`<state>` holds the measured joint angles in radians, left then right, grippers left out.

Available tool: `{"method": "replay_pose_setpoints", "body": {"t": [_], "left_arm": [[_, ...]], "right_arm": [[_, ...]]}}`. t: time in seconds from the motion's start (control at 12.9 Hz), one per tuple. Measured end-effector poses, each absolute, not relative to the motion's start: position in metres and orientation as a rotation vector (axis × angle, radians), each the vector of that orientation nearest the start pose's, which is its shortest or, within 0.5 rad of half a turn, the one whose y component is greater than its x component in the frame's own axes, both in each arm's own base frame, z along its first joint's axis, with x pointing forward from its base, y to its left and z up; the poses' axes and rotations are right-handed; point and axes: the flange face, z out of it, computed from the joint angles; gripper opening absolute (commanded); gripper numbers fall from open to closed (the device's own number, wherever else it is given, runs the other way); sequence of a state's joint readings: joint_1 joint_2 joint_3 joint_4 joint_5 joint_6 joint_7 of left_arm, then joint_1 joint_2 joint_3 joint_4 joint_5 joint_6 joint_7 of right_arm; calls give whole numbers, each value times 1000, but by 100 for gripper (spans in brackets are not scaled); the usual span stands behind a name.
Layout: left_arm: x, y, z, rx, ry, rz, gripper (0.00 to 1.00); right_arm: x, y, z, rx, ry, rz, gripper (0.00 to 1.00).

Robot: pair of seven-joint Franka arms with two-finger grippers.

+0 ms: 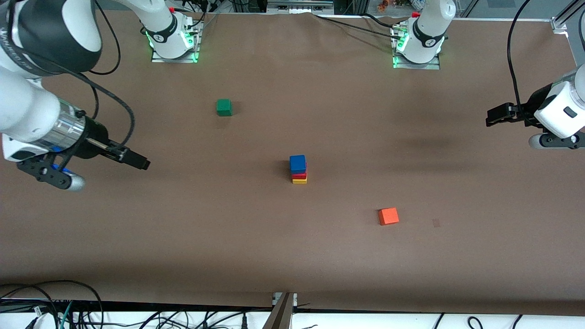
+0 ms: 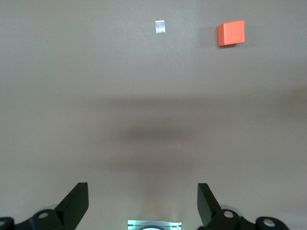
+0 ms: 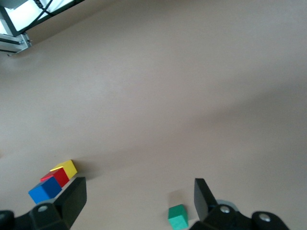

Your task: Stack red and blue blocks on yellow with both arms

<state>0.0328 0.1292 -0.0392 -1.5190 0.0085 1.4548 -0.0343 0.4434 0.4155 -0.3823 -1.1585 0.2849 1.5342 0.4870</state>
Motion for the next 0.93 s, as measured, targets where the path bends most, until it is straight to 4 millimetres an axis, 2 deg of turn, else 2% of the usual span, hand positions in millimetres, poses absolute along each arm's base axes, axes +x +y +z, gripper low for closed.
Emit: {"method": "replay_pose_setpoints", "body": {"t": [0.31, 0.54, 0.93], "left_arm": [[578, -2, 566, -3119, -42, 302, 100], [578, -3, 567, -3119, -40, 302, 100], [578, -4, 566, -3119, -36, 302, 100]], "right_arm": [[646, 97, 568, -2977, 538, 156, 100], [632, 60, 549, -2966, 444, 186, 100], [601, 58, 521, -3078, 259, 87, 100]]}}
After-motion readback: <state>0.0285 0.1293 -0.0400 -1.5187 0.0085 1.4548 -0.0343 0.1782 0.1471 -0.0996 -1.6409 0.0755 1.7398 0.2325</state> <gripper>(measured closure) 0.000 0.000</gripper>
